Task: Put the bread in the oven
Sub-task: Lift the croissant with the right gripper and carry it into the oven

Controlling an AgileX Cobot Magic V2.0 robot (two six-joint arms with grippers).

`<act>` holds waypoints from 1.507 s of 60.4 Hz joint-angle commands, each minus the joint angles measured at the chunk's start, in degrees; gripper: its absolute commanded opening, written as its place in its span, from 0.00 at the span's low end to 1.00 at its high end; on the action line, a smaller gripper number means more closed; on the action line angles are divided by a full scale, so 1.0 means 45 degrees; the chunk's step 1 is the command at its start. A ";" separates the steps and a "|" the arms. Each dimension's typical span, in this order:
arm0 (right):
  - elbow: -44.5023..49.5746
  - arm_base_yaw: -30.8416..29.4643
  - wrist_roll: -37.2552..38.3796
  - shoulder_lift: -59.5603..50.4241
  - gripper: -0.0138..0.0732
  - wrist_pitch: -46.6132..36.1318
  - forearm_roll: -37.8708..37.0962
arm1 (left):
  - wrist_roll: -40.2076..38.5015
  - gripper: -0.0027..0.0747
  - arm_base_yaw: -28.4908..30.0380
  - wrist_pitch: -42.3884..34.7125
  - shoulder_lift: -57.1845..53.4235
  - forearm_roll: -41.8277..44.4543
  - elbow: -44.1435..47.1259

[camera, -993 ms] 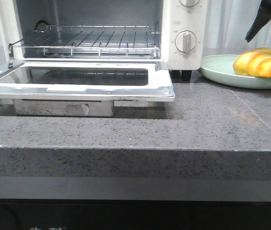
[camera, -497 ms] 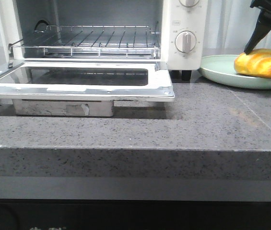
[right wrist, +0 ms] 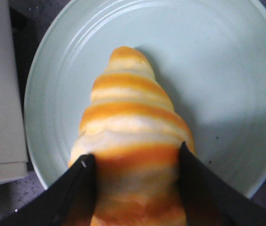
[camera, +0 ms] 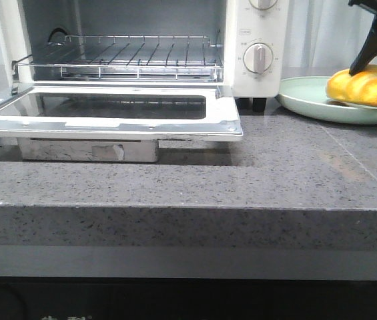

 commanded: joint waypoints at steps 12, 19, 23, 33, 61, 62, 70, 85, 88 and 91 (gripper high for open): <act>-0.0362 -0.0064 -0.0349 -0.2520 0.25 0.0116 -0.0572 | -0.0101 0.01 0.0041 -0.0890 0.0007 -0.0103 -0.0340; 0.0265 0.0335 -0.0828 -0.3846 0.25 0.0390 -0.0998 | -0.0101 0.01 0.0041 -0.0890 0.0007 -0.0103 -0.0340; 0.0984 0.0831 -0.0889 -0.4922 0.25 0.0459 -0.0998 | -0.0101 0.01 0.0041 -0.0890 0.0007 -0.0103 -0.0340; 0.2756 0.2842 -0.0889 -0.6904 0.25 0.0154 -0.0545 | -0.0101 0.01 0.0041 -0.0967 0.0007 -0.0103 -0.0340; 0.0197 0.7625 -0.0889 -0.3427 0.25 -0.3080 -0.0041 | -0.0101 0.01 0.0041 -0.1011 0.0007 -0.0103 -0.0340; -0.0035 0.7669 -0.0889 -0.3080 0.25 -0.3145 -0.0041 | -0.0101 0.01 0.0041 -0.1039 0.0007 -0.0103 -0.0340; -0.2364 0.7727 -0.0863 -0.0971 0.25 -0.3398 -0.0041 | -0.0101 0.01 0.0041 -0.1286 0.0007 -0.0103 -0.0340; -0.4820 0.7727 -0.0838 0.1552 0.25 -0.3798 0.0058 | -0.0101 0.01 0.0041 -0.1365 0.0007 -0.0103 -0.0340; -0.5180 0.7727 -0.0838 0.2005 0.25 -0.3879 0.0058 | -0.0101 0.01 0.0041 -0.1365 0.0007 -0.0103 -0.0340; -0.5402 0.7727 -0.0838 0.2267 0.25 -0.3981 0.0058 | -0.0101 0.01 0.0041 -0.1365 0.0007 -0.0103 -0.0340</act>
